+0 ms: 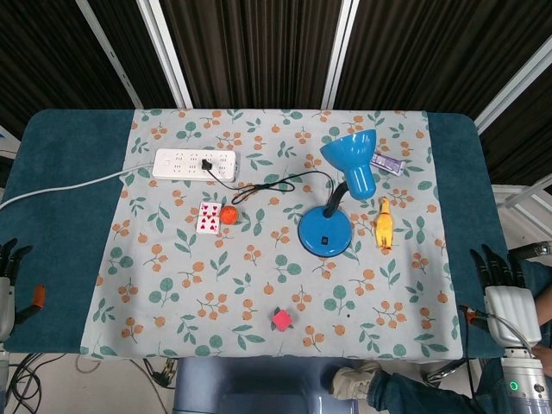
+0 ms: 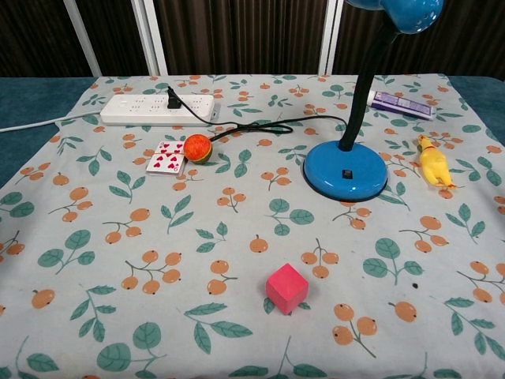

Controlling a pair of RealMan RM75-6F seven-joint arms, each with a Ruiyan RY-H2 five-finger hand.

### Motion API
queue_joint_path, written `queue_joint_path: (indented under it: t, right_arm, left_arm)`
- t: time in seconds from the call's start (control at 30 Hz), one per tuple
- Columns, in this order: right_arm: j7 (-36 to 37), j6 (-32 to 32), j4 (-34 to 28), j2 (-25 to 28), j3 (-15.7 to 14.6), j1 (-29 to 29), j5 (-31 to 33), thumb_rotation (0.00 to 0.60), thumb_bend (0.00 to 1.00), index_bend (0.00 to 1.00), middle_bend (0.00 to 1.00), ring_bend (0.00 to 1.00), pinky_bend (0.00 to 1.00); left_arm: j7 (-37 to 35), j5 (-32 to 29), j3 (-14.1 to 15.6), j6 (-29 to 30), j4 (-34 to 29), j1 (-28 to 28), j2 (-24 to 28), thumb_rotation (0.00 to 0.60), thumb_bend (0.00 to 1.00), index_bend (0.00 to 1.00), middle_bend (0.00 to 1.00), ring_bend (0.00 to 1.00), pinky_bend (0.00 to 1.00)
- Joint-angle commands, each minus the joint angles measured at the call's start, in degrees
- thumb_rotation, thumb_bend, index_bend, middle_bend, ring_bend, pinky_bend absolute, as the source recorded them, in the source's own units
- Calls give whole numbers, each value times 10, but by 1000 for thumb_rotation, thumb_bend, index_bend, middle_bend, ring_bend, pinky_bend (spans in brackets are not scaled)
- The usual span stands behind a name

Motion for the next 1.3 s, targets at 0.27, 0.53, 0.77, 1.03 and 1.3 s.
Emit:
queue_joint_path:
  t: [0.27,0.53,0.77,1.03,1.3]
  right_arm:
    - [-8,-126,-48,12,16,72,12,600,460,0,326,477,362]
    - [-53,-269,-55,-6,40,158,73,600,497,1,605,728,504]
    - [-86,-339,-56,-35,58,210,125,600,539,0,753,849,600]
    - [-135,-387,-45,-70,65,261,172,600,548,0,769,909,684]
    - [-178,-412,-35,-98,64,299,230,600,548,0,769,924,750]
  left_arm:
    - [1,-6,0,-6,-3,-1,1,600,426,163,37,0,34]
    - [-2,-10,-1,-8,-6,-1,2,600,426,163,37,0,34]
    - [-4,-14,-1,-11,-7,-2,4,600,426,163,37,0,34]
    - [-4,-17,-1,-14,-7,-2,5,600,426,163,37,0,34]
    - [-4,-19,-1,-16,-9,-3,6,600,426,163,37,0,34]
